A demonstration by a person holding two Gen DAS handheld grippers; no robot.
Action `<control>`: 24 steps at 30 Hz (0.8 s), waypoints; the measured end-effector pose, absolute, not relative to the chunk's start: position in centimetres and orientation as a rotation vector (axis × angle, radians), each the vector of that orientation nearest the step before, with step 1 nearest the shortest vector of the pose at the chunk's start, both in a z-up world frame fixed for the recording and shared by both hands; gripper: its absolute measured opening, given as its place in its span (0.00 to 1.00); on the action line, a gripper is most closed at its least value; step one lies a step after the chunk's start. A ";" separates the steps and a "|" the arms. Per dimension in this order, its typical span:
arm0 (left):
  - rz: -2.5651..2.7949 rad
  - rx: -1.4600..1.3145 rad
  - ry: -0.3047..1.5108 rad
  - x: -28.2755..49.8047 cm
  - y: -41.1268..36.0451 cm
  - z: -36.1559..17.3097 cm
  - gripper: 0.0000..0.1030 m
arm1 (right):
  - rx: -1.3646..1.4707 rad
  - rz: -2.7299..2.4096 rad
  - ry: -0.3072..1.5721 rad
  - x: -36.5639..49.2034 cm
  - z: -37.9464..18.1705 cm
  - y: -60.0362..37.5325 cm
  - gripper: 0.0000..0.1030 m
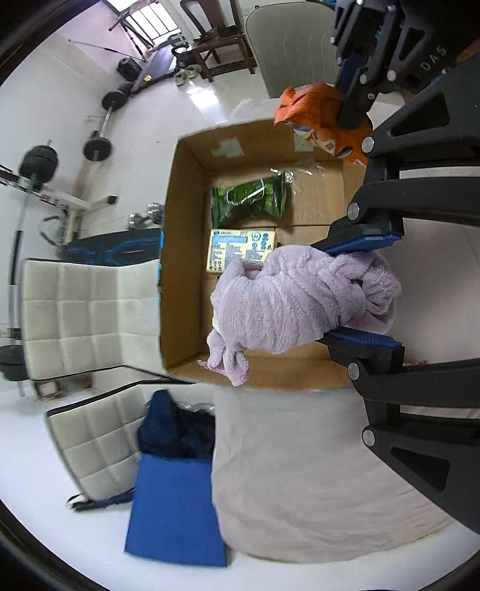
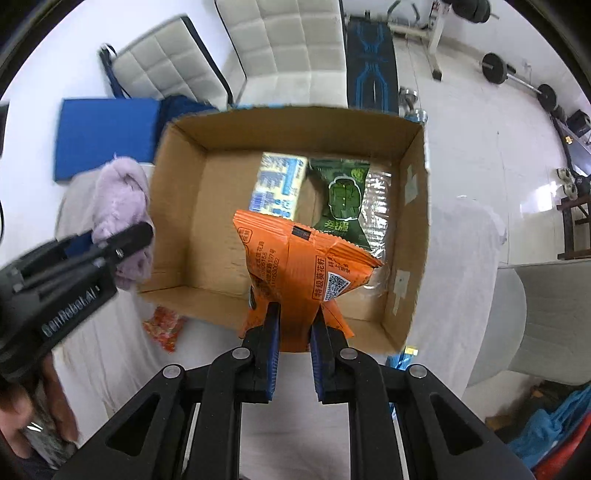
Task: Organize soft objects
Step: 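Carry plush and orange bag into the box and open both tools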
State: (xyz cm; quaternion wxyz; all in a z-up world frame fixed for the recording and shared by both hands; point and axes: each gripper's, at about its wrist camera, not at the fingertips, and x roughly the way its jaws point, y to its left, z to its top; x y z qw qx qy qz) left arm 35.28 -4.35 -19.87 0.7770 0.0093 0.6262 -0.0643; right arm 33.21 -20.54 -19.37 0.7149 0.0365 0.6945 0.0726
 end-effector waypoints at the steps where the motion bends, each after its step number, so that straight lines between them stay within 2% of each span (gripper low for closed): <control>1: -0.142 0.023 1.387 36.4 -4.4 -20.9 0.32 | 0.072 0.152 1.557 33.7 -20.3 -20.4 0.15; 13: -0.113 0.068 1.621 43.3 -4.5 -31.2 0.32 | 0.021 0.117 1.782 37.0 -31.1 -19.9 0.15; 24: -0.113 0.098 1.641 44.8 -5.4 -32.9 0.32 | 0.002 0.113 1.821 37.2 -33.7 -19.6 0.16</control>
